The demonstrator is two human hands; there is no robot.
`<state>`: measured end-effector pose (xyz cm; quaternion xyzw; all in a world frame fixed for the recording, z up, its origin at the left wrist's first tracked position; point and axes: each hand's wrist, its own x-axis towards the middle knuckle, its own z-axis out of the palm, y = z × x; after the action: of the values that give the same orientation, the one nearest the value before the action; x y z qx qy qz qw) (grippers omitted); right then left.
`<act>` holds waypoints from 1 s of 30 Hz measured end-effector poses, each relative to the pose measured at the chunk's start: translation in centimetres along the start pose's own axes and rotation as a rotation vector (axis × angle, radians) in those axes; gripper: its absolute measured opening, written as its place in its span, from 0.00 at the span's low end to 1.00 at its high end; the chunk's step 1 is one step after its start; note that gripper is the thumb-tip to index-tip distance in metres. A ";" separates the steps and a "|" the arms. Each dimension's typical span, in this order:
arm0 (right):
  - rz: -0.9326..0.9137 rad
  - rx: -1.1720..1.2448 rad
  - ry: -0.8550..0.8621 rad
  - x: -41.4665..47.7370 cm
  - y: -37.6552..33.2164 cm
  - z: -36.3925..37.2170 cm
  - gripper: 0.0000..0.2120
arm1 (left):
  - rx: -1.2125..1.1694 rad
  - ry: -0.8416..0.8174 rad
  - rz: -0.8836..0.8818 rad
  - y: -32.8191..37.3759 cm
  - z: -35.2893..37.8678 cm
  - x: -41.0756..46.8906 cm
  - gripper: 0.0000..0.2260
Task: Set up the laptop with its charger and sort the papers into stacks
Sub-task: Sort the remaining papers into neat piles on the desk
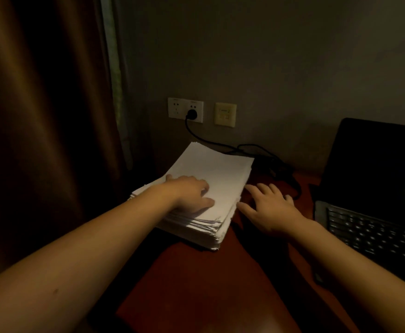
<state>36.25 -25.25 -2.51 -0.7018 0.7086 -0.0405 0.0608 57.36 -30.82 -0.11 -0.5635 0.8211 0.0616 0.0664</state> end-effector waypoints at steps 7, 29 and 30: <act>0.206 -0.150 -0.009 -5.9 10.3 -2.3 0.34 | 0.118 0.043 0.105 11.3 -1.1 -0.5 0.38; 1.207 0.106 0.141 -37.4 40.9 -1.9 0.32 | 0.037 0.104 0.803 55.4 5.7 -4.9 0.22; 1.193 0.111 0.138 -37.9 41.0 -1.7 0.33 | 0.051 0.072 0.819 56.4 6.1 -5.3 0.19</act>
<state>-4.34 13.04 -5.59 -0.1746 0.9792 -0.0815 0.0635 6.81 -4.71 -3.69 -0.1903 0.9806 0.0428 0.0218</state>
